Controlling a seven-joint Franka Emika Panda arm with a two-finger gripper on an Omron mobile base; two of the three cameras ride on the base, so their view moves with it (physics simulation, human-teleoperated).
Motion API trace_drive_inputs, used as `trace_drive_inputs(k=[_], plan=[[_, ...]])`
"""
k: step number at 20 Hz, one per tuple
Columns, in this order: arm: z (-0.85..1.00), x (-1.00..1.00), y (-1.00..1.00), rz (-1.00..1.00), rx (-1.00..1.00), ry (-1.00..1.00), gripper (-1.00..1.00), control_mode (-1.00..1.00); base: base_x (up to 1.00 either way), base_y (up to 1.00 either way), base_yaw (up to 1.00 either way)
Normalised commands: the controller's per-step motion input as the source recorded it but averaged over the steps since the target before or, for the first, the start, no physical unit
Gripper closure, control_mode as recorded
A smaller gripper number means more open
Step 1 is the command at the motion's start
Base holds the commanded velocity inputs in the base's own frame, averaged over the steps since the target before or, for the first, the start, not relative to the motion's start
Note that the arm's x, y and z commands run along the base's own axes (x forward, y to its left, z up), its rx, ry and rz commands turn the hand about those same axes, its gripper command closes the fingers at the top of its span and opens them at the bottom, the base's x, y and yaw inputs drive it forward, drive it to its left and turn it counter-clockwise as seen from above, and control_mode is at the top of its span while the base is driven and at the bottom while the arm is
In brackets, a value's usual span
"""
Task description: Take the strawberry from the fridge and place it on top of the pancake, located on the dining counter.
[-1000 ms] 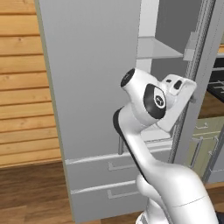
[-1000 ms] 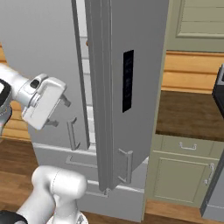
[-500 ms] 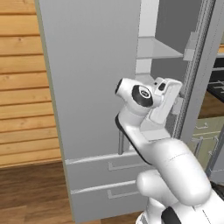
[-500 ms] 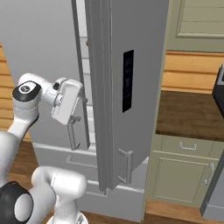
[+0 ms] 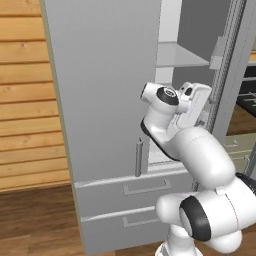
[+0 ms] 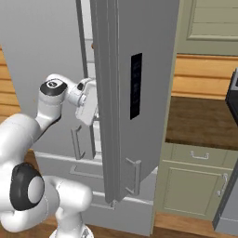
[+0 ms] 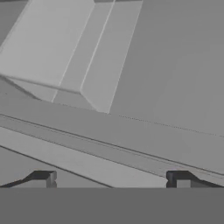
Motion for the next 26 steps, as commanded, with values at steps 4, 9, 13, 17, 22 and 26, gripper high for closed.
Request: trace_drive_inputs(k=[4, 9, 13, 17, 22, 26], plan=[[-0.01, -0.38, -0.59, -0.02, 0.0, -0.02, -1.0, -1.0, 0.0, 0.0, 0.0], [0.0, -0.24, -0.69, 0.0, 0.0, -0.03, -1.0, -1.0, 0.0, 0.0, 0.0], [0.0, -0.13, -0.77, 0.0, 0.0, -0.09, -1.0, -1.0, 0.0, 0.0, 0.0], [0.0, 0.0, -0.82, 0.02, 0.01, -0.1, -1.0, -1.0, 0.0, 0.0, 0.0], [0.0, 0.0, -0.57, 0.0, 0.02, -0.01, -1.0, -1.0, 0.0, 0.0, 0.0], [0.0, -0.05, -0.01, 0.0, 0.02, -0.02, -1.0, -1.0, 0.0, 0.0, 0.0]])
